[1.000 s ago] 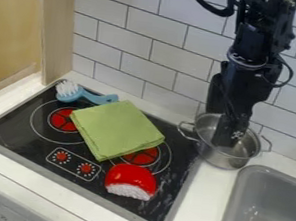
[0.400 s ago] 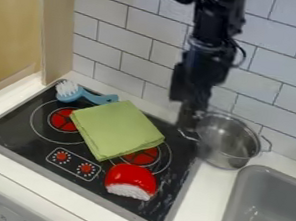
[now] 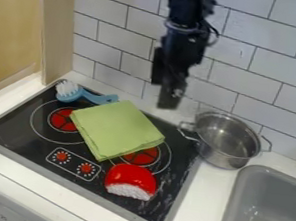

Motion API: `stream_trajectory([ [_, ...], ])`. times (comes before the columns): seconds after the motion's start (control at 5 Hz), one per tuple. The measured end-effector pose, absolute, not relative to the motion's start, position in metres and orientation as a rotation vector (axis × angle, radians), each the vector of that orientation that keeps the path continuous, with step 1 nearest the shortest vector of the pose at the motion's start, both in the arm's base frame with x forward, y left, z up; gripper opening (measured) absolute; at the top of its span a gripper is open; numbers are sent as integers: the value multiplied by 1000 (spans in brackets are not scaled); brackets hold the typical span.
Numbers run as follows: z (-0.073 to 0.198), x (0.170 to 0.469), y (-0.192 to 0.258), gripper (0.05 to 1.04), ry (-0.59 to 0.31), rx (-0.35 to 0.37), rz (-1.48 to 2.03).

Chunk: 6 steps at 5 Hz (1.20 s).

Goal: Move the green cloth to the bottom left side of the stove

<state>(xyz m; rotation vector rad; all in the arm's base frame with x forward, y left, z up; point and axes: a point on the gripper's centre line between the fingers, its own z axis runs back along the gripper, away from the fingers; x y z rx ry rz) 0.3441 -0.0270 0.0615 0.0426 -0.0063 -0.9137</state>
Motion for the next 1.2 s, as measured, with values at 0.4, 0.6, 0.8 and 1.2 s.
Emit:
stream_trajectory([
  [0.4, 52, 338, -1, 999, 2, 26, -894],
  [0.6, 43, 323, 7, 999, 25, 15, -898],
  [0.8, 38, 315, 7, 999, 30, 3, -923],
  [1.2, 35, 317, 8, 999, 12, 17, -930],
])
